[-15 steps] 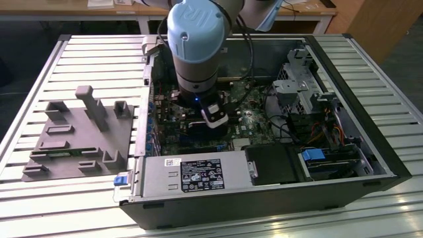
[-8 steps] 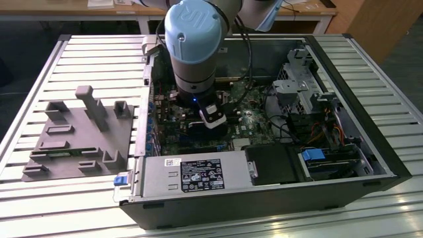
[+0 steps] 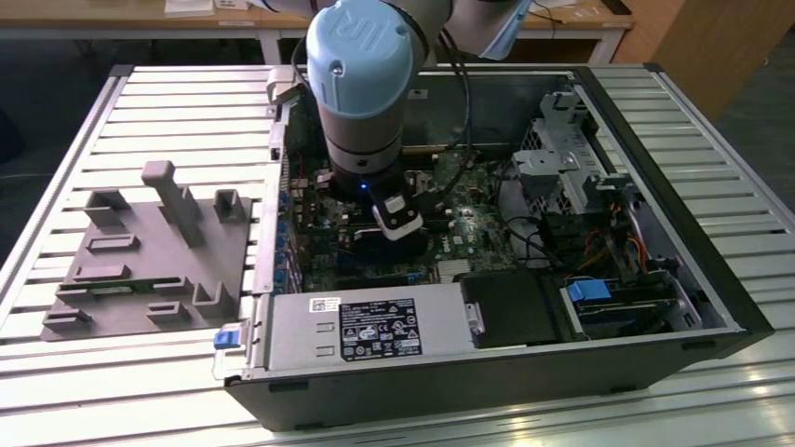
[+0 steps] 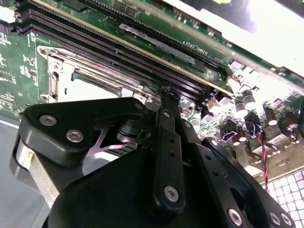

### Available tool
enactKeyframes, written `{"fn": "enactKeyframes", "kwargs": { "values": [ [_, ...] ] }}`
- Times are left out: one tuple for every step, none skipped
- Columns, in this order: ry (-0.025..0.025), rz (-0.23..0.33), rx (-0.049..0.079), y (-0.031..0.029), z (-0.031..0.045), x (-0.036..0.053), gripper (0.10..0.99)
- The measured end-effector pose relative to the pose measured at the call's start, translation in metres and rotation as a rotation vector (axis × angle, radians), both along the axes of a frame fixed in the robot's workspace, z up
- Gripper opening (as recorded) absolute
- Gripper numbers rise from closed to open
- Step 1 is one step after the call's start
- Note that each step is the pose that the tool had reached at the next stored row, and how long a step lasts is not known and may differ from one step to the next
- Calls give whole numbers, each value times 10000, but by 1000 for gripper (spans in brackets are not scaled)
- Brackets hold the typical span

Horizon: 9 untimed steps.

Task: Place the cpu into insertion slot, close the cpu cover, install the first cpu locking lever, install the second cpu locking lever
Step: 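Install the second cpu locking lever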

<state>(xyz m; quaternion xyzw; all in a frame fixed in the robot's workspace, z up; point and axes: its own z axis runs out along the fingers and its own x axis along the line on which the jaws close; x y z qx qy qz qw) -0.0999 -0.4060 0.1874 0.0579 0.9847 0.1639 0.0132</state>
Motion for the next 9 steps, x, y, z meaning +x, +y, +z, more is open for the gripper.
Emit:
{"fn": "enactKeyframes", "kwargs": {
  "values": [
    [0, 0, -4, 5, 0, -2, 106],
    [0, 1, -9, 10, 0, -4, 106],
    [0, 1, -15, 15, 0, -6, 106],
    [0, 1, -22, 20, 0, -9, 106],
    [0, 0, -27, 25, 0, -10, 106],
    [0, 1, -30, 28, 0, -11, 106],
    [0, 2, -35, 30, 0, -10, 106],
    [0, 2, -41, 33, 0, -10, 106],
    [0, 0, -47, 36, 0, -10, 106]
  ]
}}
